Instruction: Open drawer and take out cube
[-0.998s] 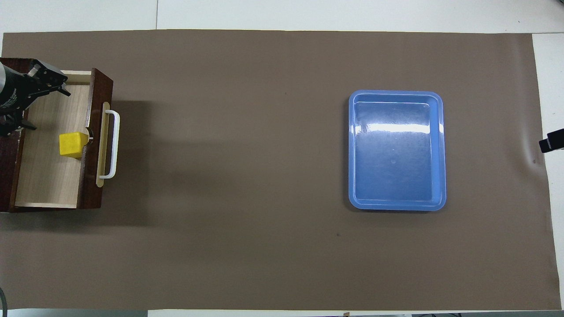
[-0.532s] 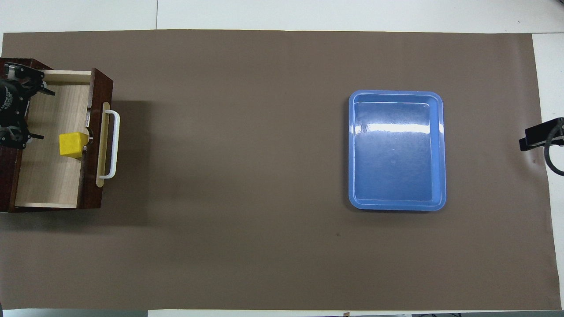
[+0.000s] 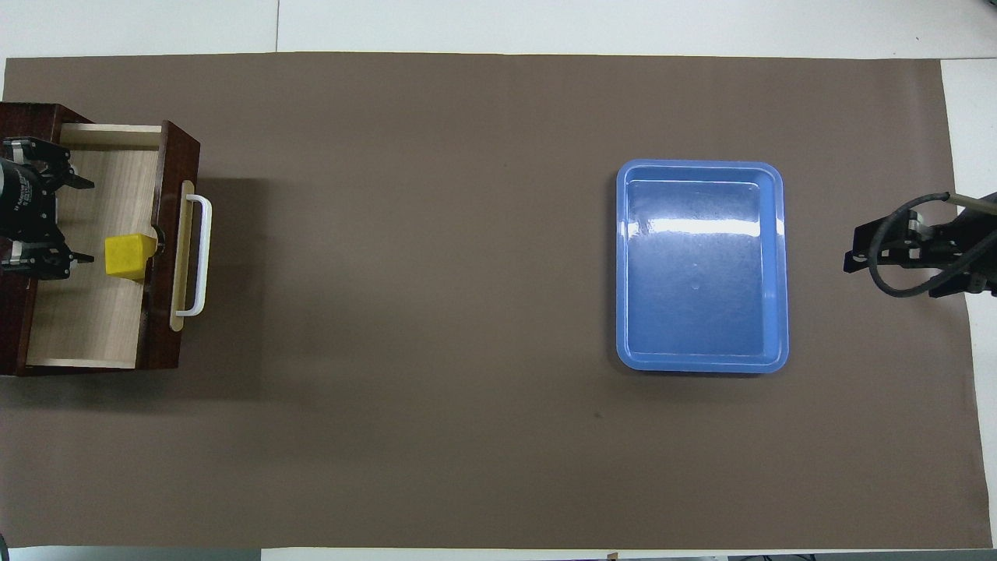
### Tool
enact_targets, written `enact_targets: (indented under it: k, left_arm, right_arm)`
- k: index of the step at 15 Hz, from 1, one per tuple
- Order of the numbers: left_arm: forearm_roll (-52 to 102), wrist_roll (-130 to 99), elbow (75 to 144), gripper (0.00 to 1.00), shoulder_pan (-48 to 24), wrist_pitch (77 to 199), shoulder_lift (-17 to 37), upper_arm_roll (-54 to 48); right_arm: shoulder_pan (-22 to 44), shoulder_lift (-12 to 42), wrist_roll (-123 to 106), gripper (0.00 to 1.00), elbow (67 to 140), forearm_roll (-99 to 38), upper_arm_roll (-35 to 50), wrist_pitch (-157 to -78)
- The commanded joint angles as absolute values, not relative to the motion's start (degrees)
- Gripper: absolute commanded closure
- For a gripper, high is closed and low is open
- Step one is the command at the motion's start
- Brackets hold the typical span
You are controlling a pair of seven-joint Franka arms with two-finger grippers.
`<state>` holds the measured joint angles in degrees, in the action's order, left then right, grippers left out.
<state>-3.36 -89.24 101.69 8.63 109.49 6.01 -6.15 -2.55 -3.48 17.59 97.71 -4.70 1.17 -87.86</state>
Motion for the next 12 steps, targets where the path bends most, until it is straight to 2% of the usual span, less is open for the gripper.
enact_targets:
  k: [1, 12]
  left_arm:
    - [-2.4, -91.9, 104.2, 0.0, 9.8, 111.3, 5.1, -6.3]
    - [-2.5, -101.0, 109.2, 0.0, 9.6, 113.2, 3.7, -6.4]
  right_arm:
    - [-2.4, -6.5, 23.3, 0.0, 102.9, -8.1, 1.2, -91.3]
    - [-2.4, -8.3, 35.3, 0.0, 107.8, -13.3, 2.4, -94.6]
